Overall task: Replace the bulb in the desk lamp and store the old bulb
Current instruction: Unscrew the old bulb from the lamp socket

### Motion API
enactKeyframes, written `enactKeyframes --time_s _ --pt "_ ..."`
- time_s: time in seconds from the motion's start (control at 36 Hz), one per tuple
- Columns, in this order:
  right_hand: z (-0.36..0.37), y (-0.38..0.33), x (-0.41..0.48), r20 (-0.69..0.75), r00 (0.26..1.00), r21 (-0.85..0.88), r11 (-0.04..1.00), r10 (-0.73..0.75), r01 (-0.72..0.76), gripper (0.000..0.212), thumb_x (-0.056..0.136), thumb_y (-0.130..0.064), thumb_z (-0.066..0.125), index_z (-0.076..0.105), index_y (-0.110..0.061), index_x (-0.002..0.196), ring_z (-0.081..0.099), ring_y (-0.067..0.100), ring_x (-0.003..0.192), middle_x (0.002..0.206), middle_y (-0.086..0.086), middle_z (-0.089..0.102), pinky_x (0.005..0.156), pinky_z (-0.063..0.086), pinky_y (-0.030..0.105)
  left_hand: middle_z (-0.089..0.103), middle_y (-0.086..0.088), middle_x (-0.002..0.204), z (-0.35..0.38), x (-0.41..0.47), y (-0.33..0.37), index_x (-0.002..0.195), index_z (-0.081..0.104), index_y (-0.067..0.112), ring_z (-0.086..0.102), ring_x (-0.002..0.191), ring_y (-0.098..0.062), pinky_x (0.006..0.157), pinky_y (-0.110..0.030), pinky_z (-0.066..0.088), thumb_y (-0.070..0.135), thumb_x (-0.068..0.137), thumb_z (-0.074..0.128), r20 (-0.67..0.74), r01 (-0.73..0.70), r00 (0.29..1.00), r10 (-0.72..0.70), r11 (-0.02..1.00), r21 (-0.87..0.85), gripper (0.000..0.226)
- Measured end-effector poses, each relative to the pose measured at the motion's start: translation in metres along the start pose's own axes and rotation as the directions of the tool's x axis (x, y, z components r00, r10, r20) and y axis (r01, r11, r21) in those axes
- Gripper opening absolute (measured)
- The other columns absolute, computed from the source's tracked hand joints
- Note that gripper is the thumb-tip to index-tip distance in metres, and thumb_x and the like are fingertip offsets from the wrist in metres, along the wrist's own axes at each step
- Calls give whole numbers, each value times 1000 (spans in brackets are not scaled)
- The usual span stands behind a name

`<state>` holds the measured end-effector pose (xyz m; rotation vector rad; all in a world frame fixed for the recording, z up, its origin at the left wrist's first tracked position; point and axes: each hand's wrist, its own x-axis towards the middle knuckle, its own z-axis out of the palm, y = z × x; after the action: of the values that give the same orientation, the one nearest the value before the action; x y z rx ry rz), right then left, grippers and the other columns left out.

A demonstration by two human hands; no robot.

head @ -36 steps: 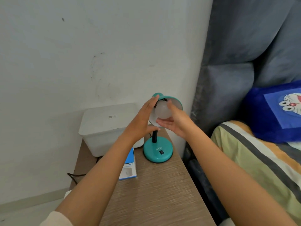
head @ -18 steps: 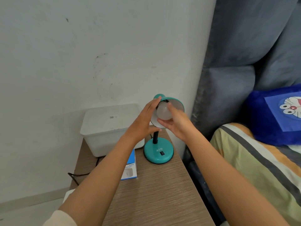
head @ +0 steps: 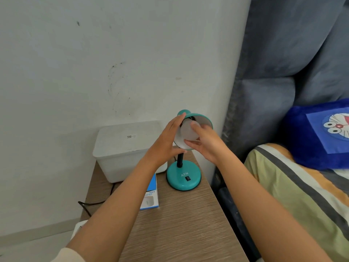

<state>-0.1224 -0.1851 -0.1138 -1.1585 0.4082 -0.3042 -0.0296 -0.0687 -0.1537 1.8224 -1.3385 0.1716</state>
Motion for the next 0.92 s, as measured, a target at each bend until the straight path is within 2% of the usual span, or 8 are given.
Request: enactKeyframes --time_s 0.17,0.31,0.42,0.47,0.53,0.64,0.78,0.92 --pt "1 -2 -2 51 996 227 970 78 -88 19 92 -28 55 54 -14 106 52 30 120 127 14 51 94 52 40 23 12 144 0 0 1 142 11 33 23 130 7 103 0 19 11 73 79 4 -3 1000 3 1000 4 99" --pt "1 3 3 -66 997 -83 996 -40 34 54 87 -33 61 39 -13 132 54 23 113 130 8 49 85 55 33 22 12 144 -1 0 3 142 11 32 21 130 9 103 0 17 12 73 79 4 -3 1000 3 1000 1 99" --pt "-3 0 2 -28 999 23 999 34 -34 26 93 -35 52 55 -13 106 53 26 117 126 12 52 88 54 35 21 18 143 0 -1 2 142 12 32 18 129 20 104 -1 18 15 74 79 0 -6 1000 6 1000 10 97" --pt "-4 0 4 -42 999 -18 1000 4 -5 40 92 -32 54 49 -6 121 53 26 119 133 13 49 82 56 30 20 21 141 0 -1 2 141 12 33 17 126 24 102 0 19 15 74 79 -5 -2 1000 2 1000 10 96" --pt "-2 -1 1 -38 999 -15 1000 -8 8 46 91 -32 56 46 -8 128 53 25 119 133 13 50 83 55 29 21 18 142 0 0 2 141 13 33 19 127 20 102 0 19 13 73 79 -4 3 1000 -2 1000 11 97" --pt "-3 -1 -2 -8 998 110 992 56 -55 19 92 -31 55 54 -16 103 53 27 118 126 13 52 92 53 36 22 13 144 1 0 2 141 12 34 21 129 10 102 1 18 14 73 79 3 0 1000 0 1000 8 98" --pt "2 4 2 -72 997 -40 999 -26 23 58 85 -36 64 40 -12 132 59 25 107 129 9 50 83 56 33 22 16 142 0 0 1 141 12 34 21 128 12 101 2 18 9 71 80 6 3 1000 -3 1000 15 101" --pt "6 5 2 -65 998 42 999 -17 20 54 89 -27 59 35 -10 135 56 27 111 131 11 44 81 57 34 21 18 141 0 0 1 139 11 38 21 127 12 101 2 17 7 71 79 11 13 1000 -13 1000 3 101"
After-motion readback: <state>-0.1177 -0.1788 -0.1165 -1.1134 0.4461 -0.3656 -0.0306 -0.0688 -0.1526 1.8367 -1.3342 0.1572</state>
